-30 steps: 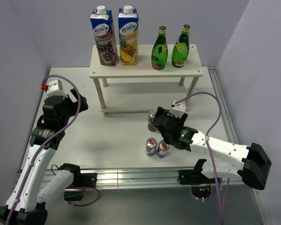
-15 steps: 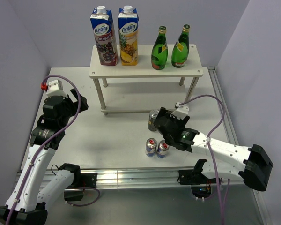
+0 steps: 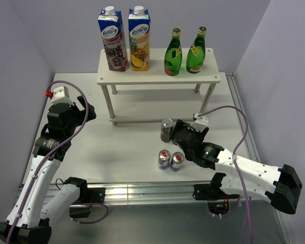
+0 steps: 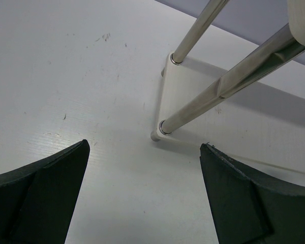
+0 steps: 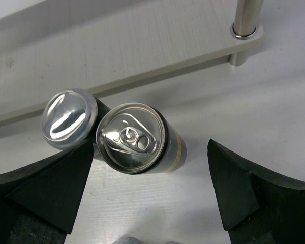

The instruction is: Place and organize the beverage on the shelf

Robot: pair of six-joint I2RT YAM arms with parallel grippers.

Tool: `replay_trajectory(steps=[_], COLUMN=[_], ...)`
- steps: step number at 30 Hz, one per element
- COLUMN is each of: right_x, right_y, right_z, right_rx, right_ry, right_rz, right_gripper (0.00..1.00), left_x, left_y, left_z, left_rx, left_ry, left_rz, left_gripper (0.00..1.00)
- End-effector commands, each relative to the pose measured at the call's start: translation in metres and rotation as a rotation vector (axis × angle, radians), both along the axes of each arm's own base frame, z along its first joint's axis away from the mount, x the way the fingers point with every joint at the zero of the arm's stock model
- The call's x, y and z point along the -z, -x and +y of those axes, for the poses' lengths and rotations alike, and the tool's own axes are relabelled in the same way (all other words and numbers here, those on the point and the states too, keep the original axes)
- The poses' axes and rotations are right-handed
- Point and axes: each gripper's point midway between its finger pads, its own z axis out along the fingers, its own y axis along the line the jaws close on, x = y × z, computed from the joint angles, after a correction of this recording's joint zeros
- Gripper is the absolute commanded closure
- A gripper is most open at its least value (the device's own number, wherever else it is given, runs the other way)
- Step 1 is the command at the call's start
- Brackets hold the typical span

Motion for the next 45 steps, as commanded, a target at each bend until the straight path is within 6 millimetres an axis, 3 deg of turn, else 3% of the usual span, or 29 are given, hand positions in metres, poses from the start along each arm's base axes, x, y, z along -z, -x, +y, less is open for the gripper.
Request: replay_trajectory(steps=[1, 7, 23, 26, 29, 31, 33, 36, 39, 45], right_x=[0.01, 0.031, 0.029, 0.031, 0.035, 0.04, 0.042, 0.04, 0.025, -0.031], right_y=[-0.001, -0.002, -0.029, -0.034, -0.04, -0.042, -0.043, -0.043, -0.043, -0.046], right_z=[0.005, 0.009, 0.003, 0.002, 0.003, 0.006, 0.008, 0.009, 0.007, -0.003], right_rx=[-0.018, -0.003, 0.135, 0.169, 0.184, 0.18, 0.174, 0.167, 0.171, 0.204], right_ry=[-0.001, 0.031, 0.013, 0.027, 0.054, 0.066, 0.074, 0.078, 0.069, 0.048], right_rz=[0.013, 0.066, -0.025, -0.038, -0.031, -0.016, -0.01, -0.005, -0.023, -0.119], right_gripper=[0.0, 0.0, 0.04, 0.11, 0.28, 0.49, 0.77, 0.99, 1.0, 1.0], left_x=[-0.007, -0.008, -0.013, -0.013, -0.014, -0.014, -0.015, -0.016, -0.015, -0.015], left_y=[-0.002, -0.001, 0.002, 0.002, 0.002, 0.003, 0.003, 0.003, 0.003, 0.003], left_z=[0.0, 0.0, 0.0, -0.001, -0.001, -0.001, -0.001, -0.001, -0.001, -0.001], left_rx=[0.01, 0.009, 0.013, 0.015, 0.018, 0.018, 0.016, 0.017, 0.018, 0.018], left_ry=[-0.003, -0.001, 0.004, 0.006, 0.006, 0.006, 0.007, 0.006, 0.008, 0.008], left_rz=[-0.026, -0.027, -0.045, -0.048, -0.051, -0.051, -0.052, -0.055, -0.055, -0.055], left_gripper=[0.03, 0.03, 0.03, 0.03, 0.03, 0.03, 0.03, 0.03, 0.03, 0.03])
